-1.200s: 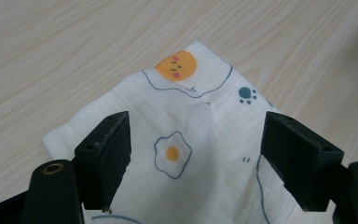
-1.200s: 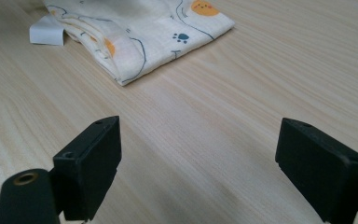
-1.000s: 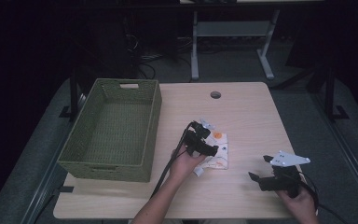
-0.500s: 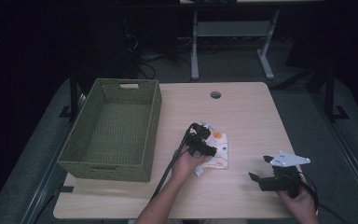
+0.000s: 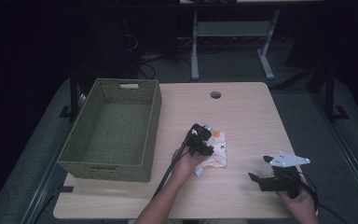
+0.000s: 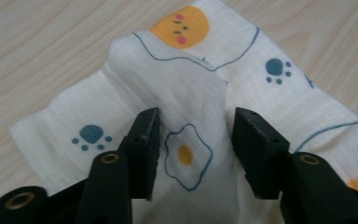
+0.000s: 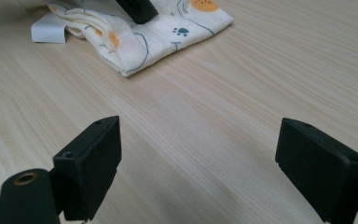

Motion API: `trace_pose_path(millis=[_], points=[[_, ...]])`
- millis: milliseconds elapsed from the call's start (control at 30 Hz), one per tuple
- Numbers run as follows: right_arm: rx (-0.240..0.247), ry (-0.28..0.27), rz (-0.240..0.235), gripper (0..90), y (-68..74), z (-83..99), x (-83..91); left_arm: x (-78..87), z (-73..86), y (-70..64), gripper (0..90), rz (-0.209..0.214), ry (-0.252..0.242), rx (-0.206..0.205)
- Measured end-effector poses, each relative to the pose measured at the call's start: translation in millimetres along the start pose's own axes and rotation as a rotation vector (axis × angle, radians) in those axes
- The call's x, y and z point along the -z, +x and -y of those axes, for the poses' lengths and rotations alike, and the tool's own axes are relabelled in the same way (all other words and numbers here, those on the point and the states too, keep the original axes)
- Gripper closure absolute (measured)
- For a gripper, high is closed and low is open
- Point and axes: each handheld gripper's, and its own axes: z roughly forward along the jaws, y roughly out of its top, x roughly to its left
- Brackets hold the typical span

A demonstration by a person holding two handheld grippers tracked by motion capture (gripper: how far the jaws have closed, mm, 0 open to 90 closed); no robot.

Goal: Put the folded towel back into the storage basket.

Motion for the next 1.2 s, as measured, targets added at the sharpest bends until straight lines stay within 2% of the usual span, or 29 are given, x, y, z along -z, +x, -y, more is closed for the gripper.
trace_pose_path(millis=[200,533,700,867,967,1033,1200], points=[[-0.001,0.001,0.002,13.9,-0.7,0.5,0.2,1.4,1.8,0.2,64.1,-0.002,-0.007,-0.01],[-0.004,0.001,0.002,13.9,-0.8,1.0,0.8,3.3,1.7,1.1,77.5,-0.004,0.011,-0.035],[-0.006,-0.002,0.002,13.9,-1.3,1.3,1.1,3.7,1.4,0.9,81.2,-0.005,0.015,-0.044],[-0.005,0.0,0.003,13.9,-1.9,1.7,1.1,4.3,1.4,3.5,82.4,0.011,0.015,-0.025],[-0.009,0.0,0.004,13.9,-2.7,2.0,1.5,6.0,1.4,6.3,82.5,0.038,0.012,0.003],[-0.011,-0.001,0.005,13.9,-3.1,2.2,1.6,7.7,1.2,7.9,82.5,0.047,0.014,0.003],[-0.009,-0.001,0.005,13.9,-3.6,2.2,1.5,16.0,-0.1,11.3,82.6,0.09,-0.015,0.049]])
